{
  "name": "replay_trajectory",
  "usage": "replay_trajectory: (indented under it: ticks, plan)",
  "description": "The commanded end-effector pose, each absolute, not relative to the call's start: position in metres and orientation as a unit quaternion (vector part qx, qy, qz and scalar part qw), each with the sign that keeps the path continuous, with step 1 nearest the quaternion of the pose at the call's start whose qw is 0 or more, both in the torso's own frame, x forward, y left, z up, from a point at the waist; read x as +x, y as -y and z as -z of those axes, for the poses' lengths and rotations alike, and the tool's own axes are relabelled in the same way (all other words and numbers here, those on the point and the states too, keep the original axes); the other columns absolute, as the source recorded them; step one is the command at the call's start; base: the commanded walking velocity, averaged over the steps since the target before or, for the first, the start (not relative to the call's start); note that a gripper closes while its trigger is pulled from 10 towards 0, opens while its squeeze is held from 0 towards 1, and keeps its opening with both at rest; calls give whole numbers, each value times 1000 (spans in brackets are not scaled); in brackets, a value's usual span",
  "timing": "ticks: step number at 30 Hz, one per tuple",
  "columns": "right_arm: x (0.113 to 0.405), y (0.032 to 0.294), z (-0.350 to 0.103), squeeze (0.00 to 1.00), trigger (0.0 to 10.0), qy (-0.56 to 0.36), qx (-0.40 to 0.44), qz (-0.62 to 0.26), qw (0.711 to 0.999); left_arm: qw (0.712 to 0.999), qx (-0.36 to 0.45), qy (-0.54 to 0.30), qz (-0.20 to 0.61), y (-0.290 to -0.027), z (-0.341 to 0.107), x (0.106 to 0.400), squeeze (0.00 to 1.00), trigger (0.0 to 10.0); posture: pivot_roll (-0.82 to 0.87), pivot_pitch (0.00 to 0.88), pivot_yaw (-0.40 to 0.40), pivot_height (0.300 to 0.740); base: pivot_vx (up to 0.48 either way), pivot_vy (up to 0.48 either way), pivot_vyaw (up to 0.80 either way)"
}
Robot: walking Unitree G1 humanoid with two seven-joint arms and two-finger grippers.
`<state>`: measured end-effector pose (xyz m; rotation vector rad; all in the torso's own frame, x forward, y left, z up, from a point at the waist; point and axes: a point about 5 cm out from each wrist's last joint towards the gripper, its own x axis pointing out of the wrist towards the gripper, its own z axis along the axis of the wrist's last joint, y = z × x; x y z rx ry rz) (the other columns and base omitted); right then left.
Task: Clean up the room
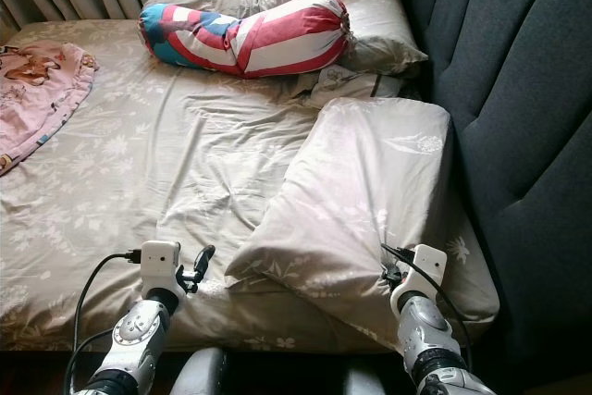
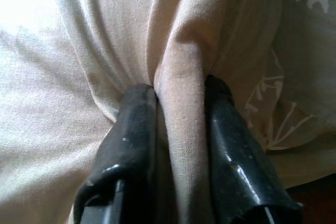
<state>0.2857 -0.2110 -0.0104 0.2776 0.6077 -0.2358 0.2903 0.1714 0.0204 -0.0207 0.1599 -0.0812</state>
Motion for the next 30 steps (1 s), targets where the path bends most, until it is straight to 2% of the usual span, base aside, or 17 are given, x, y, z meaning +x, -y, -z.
replay_trajectory:
  ticks: [1,3,7,10,13,17,21,25,28,29,30]
  plan:
    - [264,206,32,0,0,-358,130,125,916,995,-9,-87,42,-171,-18,289,0,10000,-17,84,40,632,0,0,0]
    - [264,211,31,0,0,-360,114,135,916,995,-10,-87,43,-170,-18,289,0,10000,-22,82,40,632,0,0,0]
    - [272,242,15,0,0,-322,58,189,926,995,-12,-89,46,-168,-17,289,0,10000,-29,76,39,632,0,0,0]
    - [279,285,-13,0,0,-272,-36,254,928,994,-13,-94,49,-165,-15,288,0,10000,-46,68,37,632,0,0,0]
    - [282,300,-25,0,0,-247,-50,282,926,994,-14,-95,50,-164,-15,288,0,10000,-52,65,36,632,0,0,0]
    - [282,345,-63,0,0,-179,-88,362,911,994,-16,-95,51,-162,-15,289,0,10000,-60,68,32,632,0,0,0]
    - [281,359,-76,0,0,-158,-107,384,903,994,-17,-95,50,-162,-16,289,0,10000,-61,70,32,632,0,0,0]
    - [275,381,-96,0,0,-129,-132,432,883,994,-18,-94,48,-163,-16,290,0,10000,-66,74,32,632,0,0,0]
    - [276,379,-91,0,0,-146,-113,413,892,994,-17,-96,48,-163,-16,290,0,10000,-70,74,33,632,0,0,0]
    - [279,374,-87,0,9647,-151,-100,397,900,994,-17,-96,48,-163,-16,290,0,10000,-71,76,34,632,0,0,0]
    - [283,364,-81,0,10000,-154,-81,371,912,994,-17,-97,49,-163,-15,290,0,10000,-69,78,34,632,0,0,0]
